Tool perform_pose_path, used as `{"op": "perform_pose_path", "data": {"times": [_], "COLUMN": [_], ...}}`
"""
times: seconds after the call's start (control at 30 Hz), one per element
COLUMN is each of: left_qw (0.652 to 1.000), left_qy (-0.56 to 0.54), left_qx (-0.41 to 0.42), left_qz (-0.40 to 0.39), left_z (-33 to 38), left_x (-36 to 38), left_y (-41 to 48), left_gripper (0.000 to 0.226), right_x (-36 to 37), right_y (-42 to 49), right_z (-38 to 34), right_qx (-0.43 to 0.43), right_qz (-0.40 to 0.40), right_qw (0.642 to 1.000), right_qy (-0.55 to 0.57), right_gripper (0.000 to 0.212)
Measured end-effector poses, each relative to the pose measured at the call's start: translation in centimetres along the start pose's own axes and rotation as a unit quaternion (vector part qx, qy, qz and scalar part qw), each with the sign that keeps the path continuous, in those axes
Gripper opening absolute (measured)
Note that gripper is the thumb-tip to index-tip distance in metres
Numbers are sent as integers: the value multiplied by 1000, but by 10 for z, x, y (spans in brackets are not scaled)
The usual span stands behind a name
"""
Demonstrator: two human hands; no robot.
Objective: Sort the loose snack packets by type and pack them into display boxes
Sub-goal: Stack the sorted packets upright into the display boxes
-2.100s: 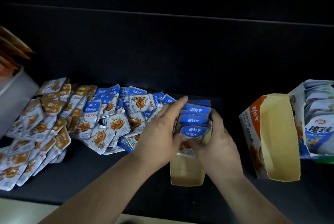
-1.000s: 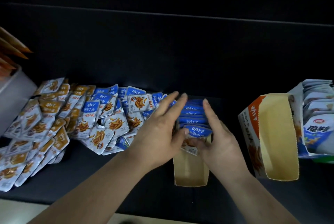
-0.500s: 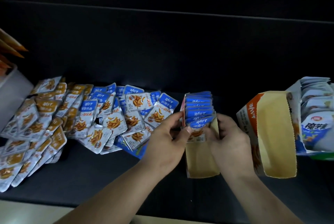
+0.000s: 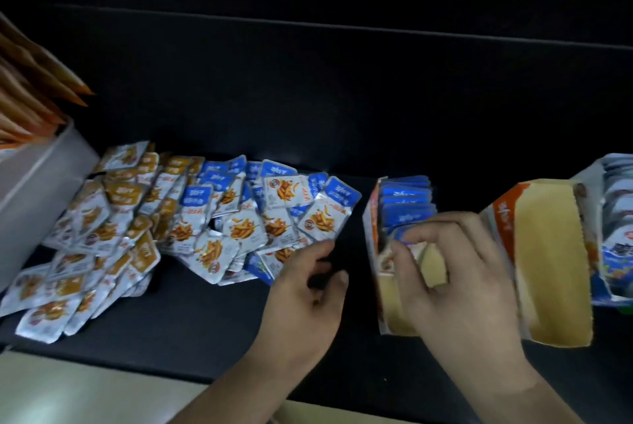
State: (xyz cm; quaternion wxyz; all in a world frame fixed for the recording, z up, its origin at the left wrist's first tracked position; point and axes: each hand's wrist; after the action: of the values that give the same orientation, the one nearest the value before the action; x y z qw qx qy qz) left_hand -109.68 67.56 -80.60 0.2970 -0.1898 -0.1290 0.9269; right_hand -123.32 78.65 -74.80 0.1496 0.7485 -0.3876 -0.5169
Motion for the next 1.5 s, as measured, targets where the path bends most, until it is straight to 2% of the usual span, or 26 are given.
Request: {"op": "perform_pose_path", "data": {"times": [0.03,0.1,0.17,0.23,0.27,0.33,0.4,0.43,0.53,0.63,0.77,0.9,0.97,1.0,1.07,1.13,1.2,1.27,1.33,1.4,1.5], "left_qw": [999,984,954,926,916,901,890,880,867,859,868,905,935,946,945,934,941,960,976,975,966], "left_qy": [24,121,226,311,344,401,450,473,498,511,495,414,330,296,290,319,302,237,147,65,91], "left_qx": [26,67,80,90,96,90,18,-15,-25,-7,22,97,133,127,76,-9,-43,-63,-128,-200,-231], "left_qz": [31,111,178,195,184,140,74,44,16,-3,-18,-32,-6,33,132,162,147,132,97,75,75], "left_z": [-9,-27,-38,-40,-39,-30,-20,-18,-21,-29,-35,-49,-49,-48,-50,-52,-51,-43,-29,-19,-11], "left_x": [-14,-47,-79,-102,-109,-118,-119,-118,-113,-112,-105,-101,-112,-120,-134,-142,-140,-133,-126,-119,-113], "left_y": [1,9,24,41,50,69,87,94,98,80,50,23,21,24,37,50,56,56,61,69,87], "left_gripper": [36,36,46,58,63,78,91,94,91,85,85,74,68,66,60,53,48,41,43,51,53], "right_x": [8,36,69,100,111,131,147,152,162,161,148,131,125,123,122,123,126,127,127,126,124], "right_y": [5,7,3,0,0,9,20,25,31,22,3,-18,-23,-25,-24,-23,-22,-22,-22,-19,-14], "right_z": [-16,-45,-61,-61,-58,-51,-40,-35,-25,-35,-52,-50,-45,-43,-41,-41,-42,-42,-42,-43,-43], "right_qx": [-11,4,90,179,209,203,175,186,224,191,188,154,127,106,83,84,74,61,59,67,74], "right_qz": [-13,-73,-152,-219,-239,-250,-291,-324,-387,-395,-408,-444,-462,-464,-446,-426,-414,-417,-429,-437,-436], "right_qw": [999,988,960,939,934,939,937,924,891,893,884,876,873,876,890,900,906,906,901,896,896], "right_qy": [50,139,218,196,167,123,83,78,80,103,128,107,94,78,50,43,45,40,34,38,42], "right_gripper": [7,15,27,42,51,63,69,70,66,61,60,74,78,83,93,95,95,96,95,95,93]}}
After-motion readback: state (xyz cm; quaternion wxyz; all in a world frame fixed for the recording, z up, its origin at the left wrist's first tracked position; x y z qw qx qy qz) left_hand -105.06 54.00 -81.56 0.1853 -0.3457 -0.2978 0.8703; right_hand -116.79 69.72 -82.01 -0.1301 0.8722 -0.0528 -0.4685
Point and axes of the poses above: each hand's wrist, its own y-axis towards the middle knuckle, its own x-axis out of the palm, z = x × y, and after that the axes turned 14 degrees about -x, right-handed
